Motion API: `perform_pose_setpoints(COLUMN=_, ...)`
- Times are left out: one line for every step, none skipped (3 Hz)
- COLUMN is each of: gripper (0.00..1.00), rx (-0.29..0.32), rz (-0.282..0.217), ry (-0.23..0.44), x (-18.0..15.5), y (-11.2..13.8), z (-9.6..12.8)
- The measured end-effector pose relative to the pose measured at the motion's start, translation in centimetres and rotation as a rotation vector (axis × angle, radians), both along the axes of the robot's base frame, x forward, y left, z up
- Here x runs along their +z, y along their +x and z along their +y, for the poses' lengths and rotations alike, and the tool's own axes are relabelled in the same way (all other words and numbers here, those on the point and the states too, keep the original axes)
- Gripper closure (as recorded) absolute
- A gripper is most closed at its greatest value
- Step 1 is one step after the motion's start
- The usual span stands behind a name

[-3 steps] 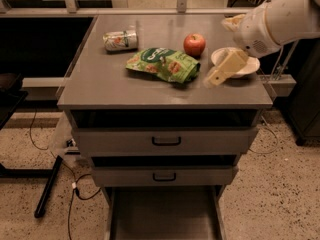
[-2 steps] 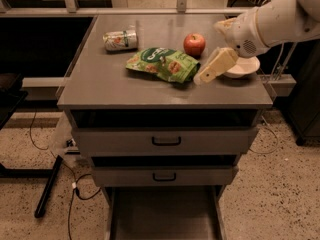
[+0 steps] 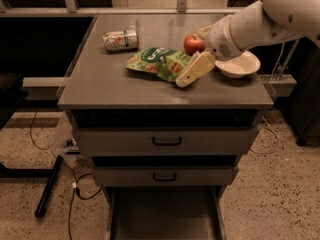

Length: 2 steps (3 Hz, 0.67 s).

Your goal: Place green rice chip bag into bottom drawer

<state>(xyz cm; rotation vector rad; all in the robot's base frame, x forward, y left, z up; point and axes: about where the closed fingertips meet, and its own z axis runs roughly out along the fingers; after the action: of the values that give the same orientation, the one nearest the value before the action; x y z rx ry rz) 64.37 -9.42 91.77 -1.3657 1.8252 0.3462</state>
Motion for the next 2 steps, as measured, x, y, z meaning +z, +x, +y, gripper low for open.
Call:
perform_pose_setpoints(gripper=0.0, rx=-0.024, rz=-0.022, ry=-0.071, x=-1.9, y=1.9, z=0.1)
perform_pose_setpoints(gripper=0.0, rx=-0.042, rz=-0.033, ry=-0.1, x=-2.8, y=3.9, z=0.1)
